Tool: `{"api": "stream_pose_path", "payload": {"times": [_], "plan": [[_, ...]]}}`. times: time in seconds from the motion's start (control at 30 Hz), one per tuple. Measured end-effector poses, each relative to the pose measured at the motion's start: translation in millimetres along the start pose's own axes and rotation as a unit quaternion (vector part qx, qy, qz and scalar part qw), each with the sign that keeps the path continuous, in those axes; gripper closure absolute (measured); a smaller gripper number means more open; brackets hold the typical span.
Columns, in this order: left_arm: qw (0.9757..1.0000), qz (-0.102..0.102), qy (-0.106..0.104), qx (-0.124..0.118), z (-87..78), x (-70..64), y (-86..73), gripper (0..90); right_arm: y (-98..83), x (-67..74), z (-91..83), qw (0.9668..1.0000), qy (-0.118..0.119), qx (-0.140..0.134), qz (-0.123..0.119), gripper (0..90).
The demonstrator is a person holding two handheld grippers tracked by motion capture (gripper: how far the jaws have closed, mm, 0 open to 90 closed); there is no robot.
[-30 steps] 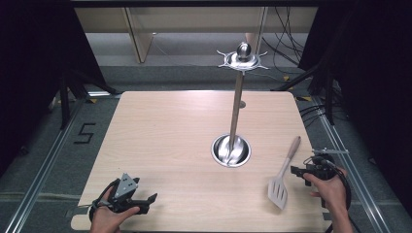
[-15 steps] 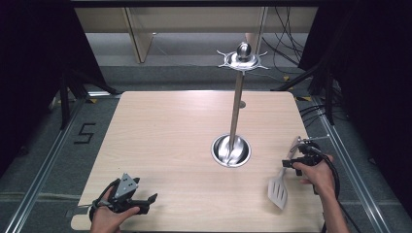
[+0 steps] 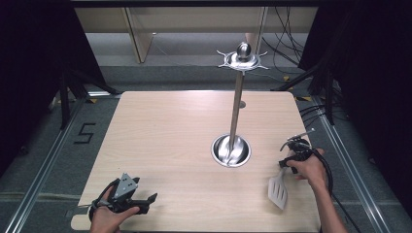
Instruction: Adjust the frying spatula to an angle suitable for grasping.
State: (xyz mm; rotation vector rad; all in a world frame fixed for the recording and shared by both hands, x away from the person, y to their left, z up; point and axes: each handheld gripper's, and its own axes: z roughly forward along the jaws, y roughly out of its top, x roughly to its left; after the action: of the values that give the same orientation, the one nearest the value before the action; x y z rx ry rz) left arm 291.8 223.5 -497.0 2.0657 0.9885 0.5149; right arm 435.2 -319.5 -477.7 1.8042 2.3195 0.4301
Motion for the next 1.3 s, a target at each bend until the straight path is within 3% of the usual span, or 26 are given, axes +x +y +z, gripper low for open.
{"api": "stream_pose_path", "payload": {"times": [0.1,0.13,0.17,0.23,0.37,0.4,0.43,0.47,0.5,0.53,0.67,0.8,0.9,0.93,1.0,1.17,1.3], "plan": [[1.0,-0.004,-0.001,0.0,0.0,0.0,0.3,15.4,3.4,4.4,1.6,0.9998,-0.006,0.003,-0.019,43.6],[0.9999,-0.012,-0.001,-0.003,0.2,-0.4,-0.1,15.4,5.5,4.8,2.7,0.9989,0.001,0.003,-0.046,46.5],[1.0,-0.004,-0.002,-0.001,-0.5,0.9,0.2,15.4,7.1,6.7,2.6,0.9985,0.001,0.006,-0.055,49.0],[0.9999,-0.011,0.0,-0.005,-0.1,0.7,0.0,15.3,10.9,10.3,2.9,0.9974,0.006,0.016,-0.071,52.7],[0.9999,-0.011,-0.001,-0.002,-0.3,0.7,-0.2,15.4,21.1,15.2,4.0,0.994,0.016,0.046,-0.098,60.2],[1.0,-0.009,-0.001,-0.002,-0.3,0.6,0.0,15.4,22.7,12.3,5.1,0.9922,0.017,0.042,-0.116,63.0],[1.0,-0.002,-0.003,-0.001,-0.3,1.0,0.3,15.4,22.5,15.1,5.8,0.9934,0.027,0.044,-0.102,64.8],[0.9999,-0.009,-0.004,-0.004,0.2,-0.3,0.0,15.3,25.4,12.3,4.7,0.9906,0.034,0.054,-0.121,67.3],[1.0,-0.009,-0.003,-0.003,0.2,-0.6,-0.1,15.4,24.7,13.4,5.6,0.9914,0.038,0.052,-0.114,68.4],[1.0,-0.007,-0.004,-0.004,0.2,-0.6,0.0,15.4,26.5,10.8,4.2,0.9894,0.042,0.062,-0.125,69.8],[1.0,-0.008,-0.003,0.0,0.1,-0.5,-0.1,15.4,25.8,7.3,3.9,0.9877,0.044,0.073,-0.131,74.1],[0.9999,-0.015,-0.002,-0.002,0.9,-1.1,-0.4,15.4,23.3,7.8,0.7,0.983,0.043,0.096,-0.15,77.6],[0.9999,-0.013,-0.005,-0.001,1.5,-1.0,-0.6,15.4,22.6,9.9,1.9,0.9834,0.04,0.092,-0.151,77.4],[1.0,0.001,0.001,0.003,0.9,0.7,-0.4,15.4,24.1,10.7,1.4,0.9823,0.043,0.097,-0.155,76.7],[1.0,-0.003,0.001,0.004,0.9,0.1,-0.4,15.4,27.5,13.3,2.8,0.9847,0.029,0.095,-0.143,72.7],[1.0,0.006,-0.005,0.003,0.2,0.6,0.1,15.3,34.2,22.4,5.6,0.9812,0.017,0.106,-0.16,75.2],[1.0,-0.004,-0.002,0.0,0.6,-0.7,-0.2,15.3,35.3,21.5,7.0,0.9799,0.019,0.105,-0.169,76.9]]}}
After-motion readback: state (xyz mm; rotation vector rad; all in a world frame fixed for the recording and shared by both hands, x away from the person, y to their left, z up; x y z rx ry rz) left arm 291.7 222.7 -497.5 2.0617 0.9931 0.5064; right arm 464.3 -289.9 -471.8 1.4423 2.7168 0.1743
